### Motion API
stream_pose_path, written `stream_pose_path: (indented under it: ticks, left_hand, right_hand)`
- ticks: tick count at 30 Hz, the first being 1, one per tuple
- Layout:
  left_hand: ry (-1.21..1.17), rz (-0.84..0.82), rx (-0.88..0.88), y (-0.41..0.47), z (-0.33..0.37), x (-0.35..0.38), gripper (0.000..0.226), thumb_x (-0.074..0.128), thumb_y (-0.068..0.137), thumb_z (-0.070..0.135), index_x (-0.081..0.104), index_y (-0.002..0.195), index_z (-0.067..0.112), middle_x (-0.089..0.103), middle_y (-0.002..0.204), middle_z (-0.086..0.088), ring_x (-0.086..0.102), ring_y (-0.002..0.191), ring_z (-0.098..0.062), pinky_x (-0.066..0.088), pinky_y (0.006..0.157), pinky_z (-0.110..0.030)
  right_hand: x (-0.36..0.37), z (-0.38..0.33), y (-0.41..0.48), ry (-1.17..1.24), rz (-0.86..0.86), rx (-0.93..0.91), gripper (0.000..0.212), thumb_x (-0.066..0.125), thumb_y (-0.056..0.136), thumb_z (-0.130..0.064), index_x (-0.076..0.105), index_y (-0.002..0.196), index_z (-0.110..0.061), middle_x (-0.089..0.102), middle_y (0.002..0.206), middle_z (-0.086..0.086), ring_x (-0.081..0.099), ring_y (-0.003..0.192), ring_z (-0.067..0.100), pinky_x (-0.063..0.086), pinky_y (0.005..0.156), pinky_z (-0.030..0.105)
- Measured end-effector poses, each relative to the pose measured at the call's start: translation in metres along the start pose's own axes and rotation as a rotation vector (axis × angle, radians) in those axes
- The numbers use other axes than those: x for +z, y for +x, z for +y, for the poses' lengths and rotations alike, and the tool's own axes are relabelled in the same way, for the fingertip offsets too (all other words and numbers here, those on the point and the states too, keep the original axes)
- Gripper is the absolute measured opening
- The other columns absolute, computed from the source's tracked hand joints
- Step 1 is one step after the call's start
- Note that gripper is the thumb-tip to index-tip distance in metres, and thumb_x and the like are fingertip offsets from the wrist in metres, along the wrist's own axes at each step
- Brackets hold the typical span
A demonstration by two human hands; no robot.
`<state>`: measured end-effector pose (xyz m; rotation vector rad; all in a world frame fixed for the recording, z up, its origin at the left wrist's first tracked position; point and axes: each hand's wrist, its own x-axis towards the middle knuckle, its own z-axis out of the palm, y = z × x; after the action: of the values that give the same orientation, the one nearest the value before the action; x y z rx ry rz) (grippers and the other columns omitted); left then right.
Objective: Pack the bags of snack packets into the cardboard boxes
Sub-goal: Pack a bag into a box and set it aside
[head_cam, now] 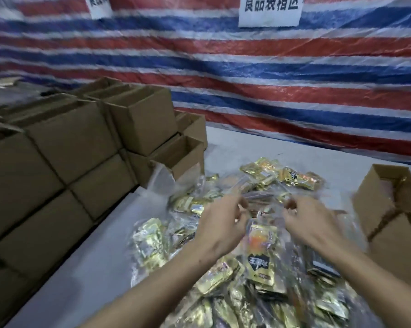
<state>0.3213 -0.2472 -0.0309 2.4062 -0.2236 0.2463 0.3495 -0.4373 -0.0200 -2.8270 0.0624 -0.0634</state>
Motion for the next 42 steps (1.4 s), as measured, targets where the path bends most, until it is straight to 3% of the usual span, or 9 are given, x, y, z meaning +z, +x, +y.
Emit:
stream_pose_path:
  ticks: [5,8,13,19,28,31,35,39,42]
  left_hand:
    - [-0.018,0.011,-0.096,-0.035,-0.026,-0.025,0.022,0.052,0.093,0.01,0.057,0.102,0.03,0.055,0.077,0.015,0.055,0.069,0.004,0.041,0.051,-0.014]
    - [0.02,0.053,-0.146,-0.048,-0.043,-0.037,0.024,0.049,0.096,0.015,0.051,0.096,0.039,0.056,0.085,0.021,0.054,0.072,0.008,0.039,0.056,-0.012]
    - [0.15,0.118,-0.167,-0.026,-0.074,-0.067,0.012,0.049,0.099,0.025,0.059,0.107,0.025,0.061,0.106,0.007,0.055,0.088,-0.004,0.049,0.085,-0.027]
    - [0.465,0.279,-0.191,0.05,-0.109,-0.128,0.035,0.046,0.098,0.03,0.052,0.13,0.018,0.051,0.126,-0.006,0.056,0.109,-0.029,0.04,0.09,-0.042]
    - [0.658,0.418,-0.201,0.142,-0.152,-0.178,0.062,0.055,0.098,0.032,0.026,0.15,0.016,0.028,0.154,-0.012,0.05,0.124,-0.037,0.047,0.09,-0.052]
    - [0.646,0.421,-0.258,0.156,-0.167,-0.195,0.062,0.056,0.098,0.034,0.027,0.15,0.015,0.034,0.152,-0.009,0.051,0.125,-0.037,0.047,0.09,-0.054]
    - [0.593,0.338,-0.323,0.164,-0.18,-0.21,0.04,0.062,0.095,0.031,0.052,0.129,0.011,0.049,0.133,-0.011,0.054,0.119,-0.039,0.048,0.095,-0.053]
    - [0.313,0.417,-0.336,0.17,-0.173,-0.217,0.011,0.074,0.086,0.012,0.067,0.093,0.015,0.066,0.108,-0.013,0.063,0.1,-0.03,0.055,0.087,-0.04]
    - [0.222,0.452,-0.326,0.166,-0.161,-0.219,0.011,0.077,0.085,0.013,0.069,0.092,0.016,0.068,0.104,-0.011,0.06,0.091,-0.022,0.052,0.082,-0.032]
  right_hand:
    - [0.019,-0.049,-0.061,0.217,-0.095,-0.133,0.01,0.057,0.091,-0.02,0.063,0.088,-0.027,0.066,0.086,-0.01,0.061,0.075,0.011,0.054,0.071,0.034]
    - [0.021,-0.054,-0.077,0.281,-0.17,-0.153,0.016,0.055,0.092,-0.015,0.063,0.085,-0.026,0.065,0.081,-0.011,0.06,0.066,0.008,0.053,0.061,0.03]
    - [0.013,-0.055,-0.074,0.289,-0.151,-0.146,0.018,0.057,0.088,-0.018,0.062,0.075,-0.029,0.065,0.07,-0.011,0.059,0.063,0.004,0.049,0.058,0.027]
    - [0.005,-0.062,-0.047,0.369,-0.12,-0.171,0.017,0.059,0.092,-0.015,0.063,0.083,-0.03,0.066,0.073,-0.011,0.063,0.066,0.008,0.049,0.06,0.023]
    - [0.029,-0.076,0.002,0.491,-0.065,-0.164,0.013,0.06,0.093,-0.012,0.066,0.086,-0.023,0.069,0.082,-0.004,0.067,0.079,0.018,0.051,0.066,0.028]
    - [0.036,-0.077,0.006,0.519,-0.06,-0.166,0.015,0.06,0.093,-0.013,0.066,0.087,-0.025,0.069,0.084,-0.006,0.067,0.079,0.015,0.053,0.07,0.028]
    - [0.037,-0.074,0.008,0.507,-0.064,-0.183,0.019,0.061,0.092,-0.013,0.065,0.085,-0.03,0.068,0.082,-0.011,0.066,0.074,0.011,0.055,0.068,0.027]
    - [0.032,-0.071,0.005,0.532,-0.043,-0.19,0.018,0.061,0.092,-0.016,0.064,0.088,-0.033,0.068,0.087,-0.012,0.065,0.077,0.007,0.056,0.07,0.024]
    - [0.025,-0.067,-0.001,0.551,-0.033,-0.189,0.017,0.06,0.093,-0.018,0.065,0.088,-0.033,0.068,0.086,-0.011,0.066,0.077,0.009,0.059,0.071,0.03]
